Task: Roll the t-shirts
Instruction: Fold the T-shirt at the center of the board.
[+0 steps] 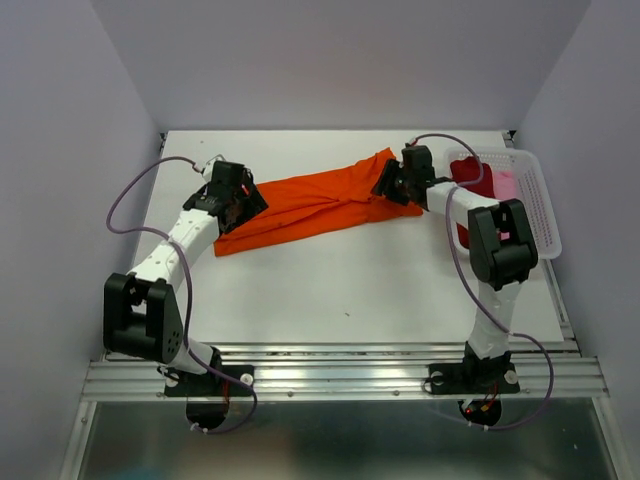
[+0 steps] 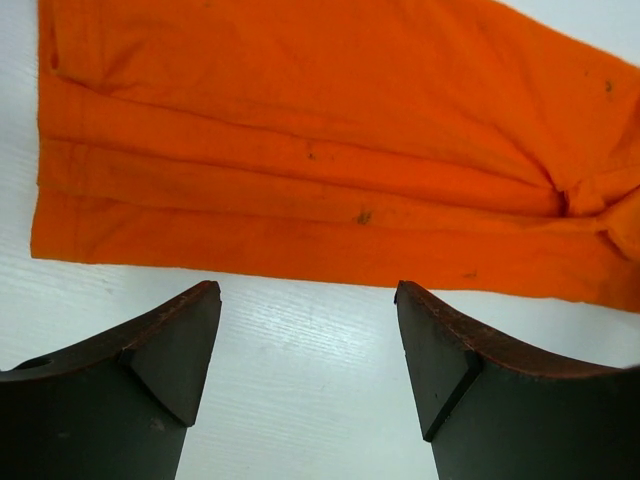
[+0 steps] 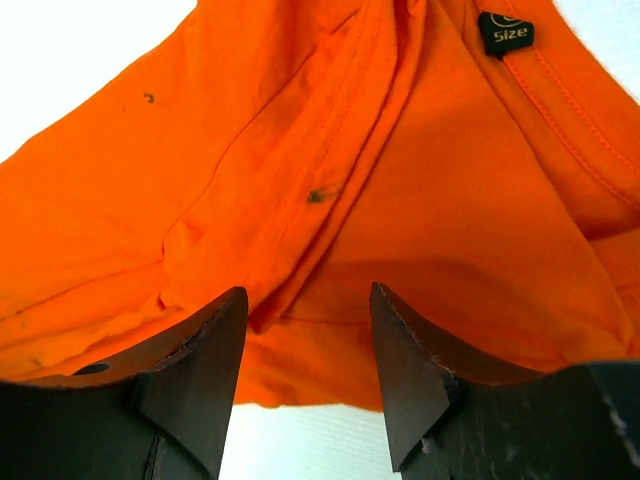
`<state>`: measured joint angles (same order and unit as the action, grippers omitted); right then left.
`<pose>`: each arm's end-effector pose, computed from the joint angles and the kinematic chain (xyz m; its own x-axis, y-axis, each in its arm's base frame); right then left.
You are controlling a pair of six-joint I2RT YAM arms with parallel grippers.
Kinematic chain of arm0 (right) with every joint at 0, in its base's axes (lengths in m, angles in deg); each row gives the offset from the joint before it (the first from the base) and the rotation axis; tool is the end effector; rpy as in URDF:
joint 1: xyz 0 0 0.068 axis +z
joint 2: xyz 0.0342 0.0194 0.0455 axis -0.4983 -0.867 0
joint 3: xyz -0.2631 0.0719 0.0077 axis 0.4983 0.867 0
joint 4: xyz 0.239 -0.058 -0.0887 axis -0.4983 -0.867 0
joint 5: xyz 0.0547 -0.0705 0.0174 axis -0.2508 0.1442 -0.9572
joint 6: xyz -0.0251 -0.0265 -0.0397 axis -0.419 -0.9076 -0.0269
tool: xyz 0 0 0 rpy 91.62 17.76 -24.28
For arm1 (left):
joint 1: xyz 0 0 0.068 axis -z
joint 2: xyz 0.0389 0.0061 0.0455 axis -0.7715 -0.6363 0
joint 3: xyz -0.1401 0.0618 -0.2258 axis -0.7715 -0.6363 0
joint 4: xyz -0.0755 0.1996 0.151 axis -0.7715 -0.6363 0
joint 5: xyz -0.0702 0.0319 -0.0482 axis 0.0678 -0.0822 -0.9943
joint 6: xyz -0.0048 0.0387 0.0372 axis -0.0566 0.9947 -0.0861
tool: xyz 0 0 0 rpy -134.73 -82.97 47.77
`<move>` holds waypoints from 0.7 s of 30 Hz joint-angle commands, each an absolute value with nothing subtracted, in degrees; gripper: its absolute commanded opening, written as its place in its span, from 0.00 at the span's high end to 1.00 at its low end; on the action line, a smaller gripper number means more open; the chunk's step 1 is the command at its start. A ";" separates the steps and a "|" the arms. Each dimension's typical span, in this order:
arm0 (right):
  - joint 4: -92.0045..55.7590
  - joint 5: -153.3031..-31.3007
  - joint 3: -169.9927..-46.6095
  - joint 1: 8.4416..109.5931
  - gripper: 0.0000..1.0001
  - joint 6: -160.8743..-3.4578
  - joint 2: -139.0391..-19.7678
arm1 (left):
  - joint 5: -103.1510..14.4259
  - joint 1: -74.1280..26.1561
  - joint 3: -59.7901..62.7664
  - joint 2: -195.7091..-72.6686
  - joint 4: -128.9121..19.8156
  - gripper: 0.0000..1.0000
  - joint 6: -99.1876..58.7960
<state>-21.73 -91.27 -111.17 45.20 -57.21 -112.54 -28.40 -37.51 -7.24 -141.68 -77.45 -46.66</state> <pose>0.4292 0.1218 0.1899 -0.7091 0.3482 -0.6131 0.0305 0.8839 0.4666 0.3146 -0.0676 0.2799 -0.5716 -0.4949 -0.6545 -0.2913 0.8680 -0.4021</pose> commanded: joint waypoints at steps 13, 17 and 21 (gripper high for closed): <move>-19.46 -95.65 -120.12 44.74 0.43 -55.05 -121.02 | -28.98 -36.16 -9.42 -142.45 -76.87 0.19 -45.53; -18.58 -95.91 -120.38 44.74 0.47 -54.62 -121.63 | -28.81 -36.25 -9.68 -142.28 -76.95 0.19 -45.62; -18.58 -96.53 -121.61 44.74 0.51 -54.26 -122.69 | -28.63 -36.25 -9.60 -141.93 -77.31 0.19 -45.62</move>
<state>-21.30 -95.21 -118.58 45.20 -54.98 -121.72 -29.21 -36.33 -9.19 -143.73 -77.45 -46.40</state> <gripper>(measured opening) 0.499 0.813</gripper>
